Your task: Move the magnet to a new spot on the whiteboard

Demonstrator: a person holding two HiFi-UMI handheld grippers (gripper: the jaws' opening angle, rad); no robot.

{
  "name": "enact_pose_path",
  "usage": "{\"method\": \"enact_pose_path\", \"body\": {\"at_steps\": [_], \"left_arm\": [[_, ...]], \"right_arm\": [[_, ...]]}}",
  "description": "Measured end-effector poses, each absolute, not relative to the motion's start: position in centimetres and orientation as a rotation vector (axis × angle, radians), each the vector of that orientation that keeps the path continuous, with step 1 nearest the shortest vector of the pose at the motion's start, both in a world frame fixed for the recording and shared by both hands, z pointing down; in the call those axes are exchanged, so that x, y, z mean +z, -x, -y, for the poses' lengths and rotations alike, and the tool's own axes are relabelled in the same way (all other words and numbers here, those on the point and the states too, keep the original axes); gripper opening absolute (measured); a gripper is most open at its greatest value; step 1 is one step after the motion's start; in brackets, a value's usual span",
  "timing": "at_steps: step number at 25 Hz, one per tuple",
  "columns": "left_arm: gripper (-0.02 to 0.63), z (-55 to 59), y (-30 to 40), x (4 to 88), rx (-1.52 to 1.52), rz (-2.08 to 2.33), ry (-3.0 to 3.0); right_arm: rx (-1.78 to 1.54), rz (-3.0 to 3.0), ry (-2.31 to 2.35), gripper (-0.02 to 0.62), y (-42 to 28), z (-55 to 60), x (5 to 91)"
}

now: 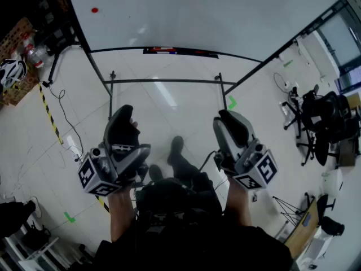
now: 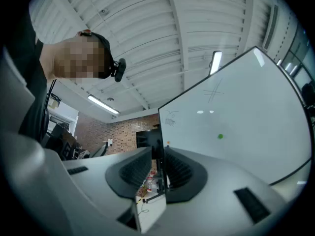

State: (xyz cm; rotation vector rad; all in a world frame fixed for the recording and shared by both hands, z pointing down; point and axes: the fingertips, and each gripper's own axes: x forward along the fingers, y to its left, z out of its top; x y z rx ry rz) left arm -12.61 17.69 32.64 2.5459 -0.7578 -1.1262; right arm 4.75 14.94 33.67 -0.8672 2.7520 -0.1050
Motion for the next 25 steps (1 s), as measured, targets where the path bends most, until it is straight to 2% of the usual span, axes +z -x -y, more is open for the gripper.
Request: {"method": "enact_pose_path", "body": {"at_steps": [7, 17, 25], "left_arm": [[0.399, -12.0, 9.3, 33.3, -1.011, 0.836, -2.522], [0.399, 0.4, 6.1, 31.4, -0.953, 0.959, -2.553], [0.399, 5.6, 5.2, 31.5, -0.959, 0.989, -2.529]], "right_arm": [[-0.159, -2.752, 0.88, 0.084, -7.5, -8.2, 35.3], [-0.067, -2.806, 0.886, 0.084, -10.3, 5.5, 34.9], [0.053, -2.847, 0.968, 0.084, -10.9, 12.2, 34.8]]}}
